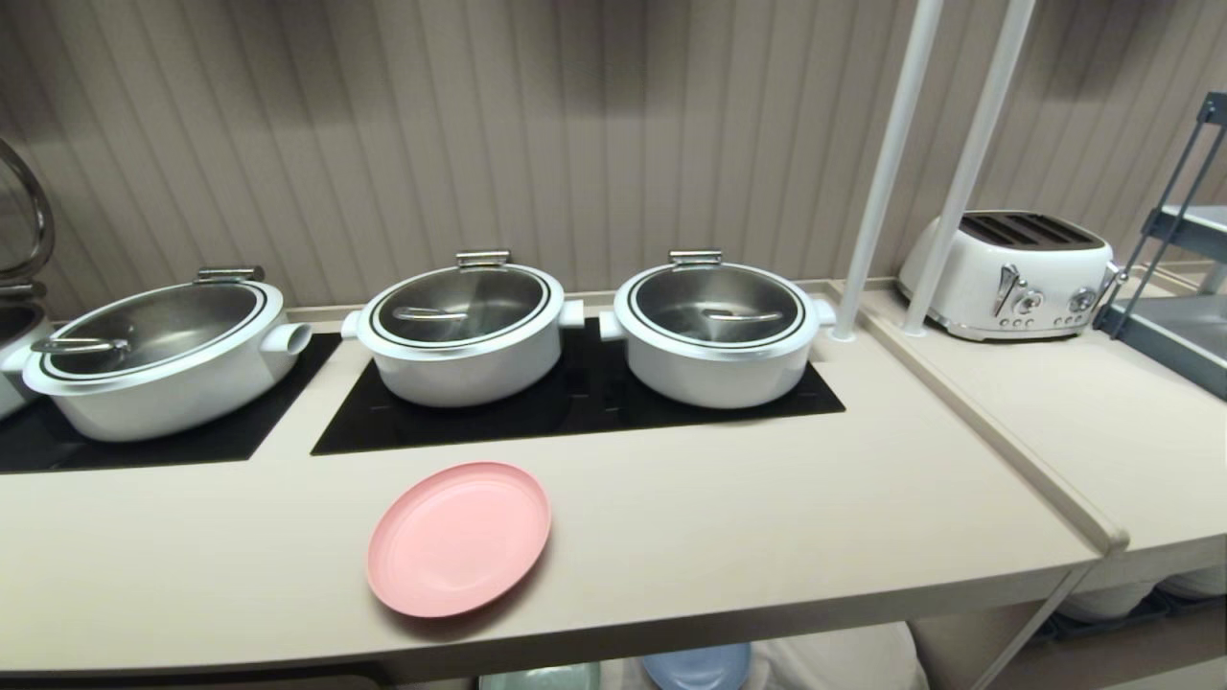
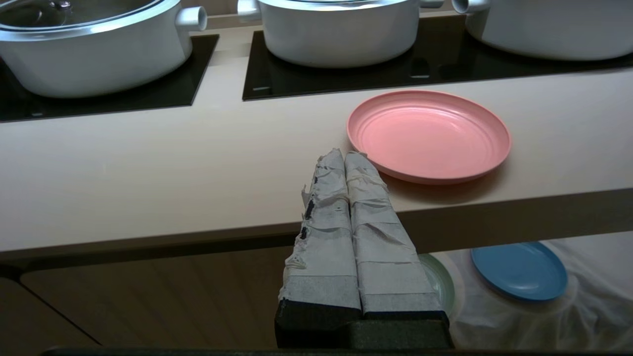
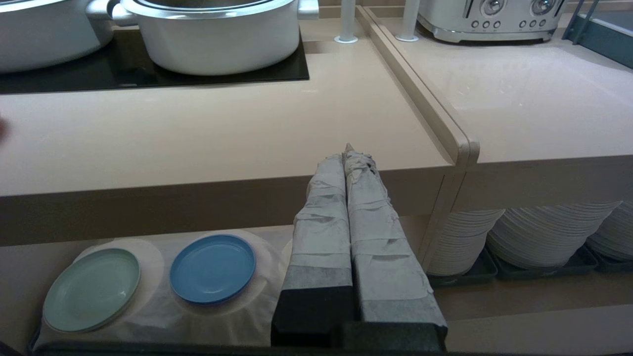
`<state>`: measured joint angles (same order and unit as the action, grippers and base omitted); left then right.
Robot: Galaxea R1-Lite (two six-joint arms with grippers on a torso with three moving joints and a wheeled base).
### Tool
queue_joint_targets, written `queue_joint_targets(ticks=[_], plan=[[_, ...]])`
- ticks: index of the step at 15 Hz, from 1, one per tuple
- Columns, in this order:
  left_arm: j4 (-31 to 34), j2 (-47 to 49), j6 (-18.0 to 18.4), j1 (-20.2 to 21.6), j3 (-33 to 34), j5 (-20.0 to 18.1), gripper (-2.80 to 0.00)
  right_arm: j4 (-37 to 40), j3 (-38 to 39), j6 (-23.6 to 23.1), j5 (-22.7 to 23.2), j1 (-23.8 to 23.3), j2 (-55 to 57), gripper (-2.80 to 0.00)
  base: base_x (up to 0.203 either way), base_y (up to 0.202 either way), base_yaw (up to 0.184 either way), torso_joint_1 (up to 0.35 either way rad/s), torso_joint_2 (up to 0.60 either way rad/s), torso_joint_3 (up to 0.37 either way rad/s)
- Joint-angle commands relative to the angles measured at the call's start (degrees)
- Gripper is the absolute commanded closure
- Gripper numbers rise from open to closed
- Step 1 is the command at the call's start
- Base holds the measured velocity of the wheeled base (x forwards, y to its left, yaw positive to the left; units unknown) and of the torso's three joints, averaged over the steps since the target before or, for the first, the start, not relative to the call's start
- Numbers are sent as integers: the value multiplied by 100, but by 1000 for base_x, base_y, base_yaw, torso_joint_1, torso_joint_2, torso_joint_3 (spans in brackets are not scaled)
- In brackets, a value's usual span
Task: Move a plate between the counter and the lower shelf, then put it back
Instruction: Pick up the plate
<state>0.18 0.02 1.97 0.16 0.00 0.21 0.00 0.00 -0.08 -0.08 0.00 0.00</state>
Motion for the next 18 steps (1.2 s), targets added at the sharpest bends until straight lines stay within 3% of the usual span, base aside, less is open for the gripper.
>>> queue_joint_targets(ticks=[1,18], plan=[[-1,-2,5,2,0,6,0,0,0,-1,7,0,0,0,0,0,0,0,0,0],[-1,-2,103,2,0,-74,0,0,0,-1,-1,-8,0,0,0,0,0,0,0,0]])
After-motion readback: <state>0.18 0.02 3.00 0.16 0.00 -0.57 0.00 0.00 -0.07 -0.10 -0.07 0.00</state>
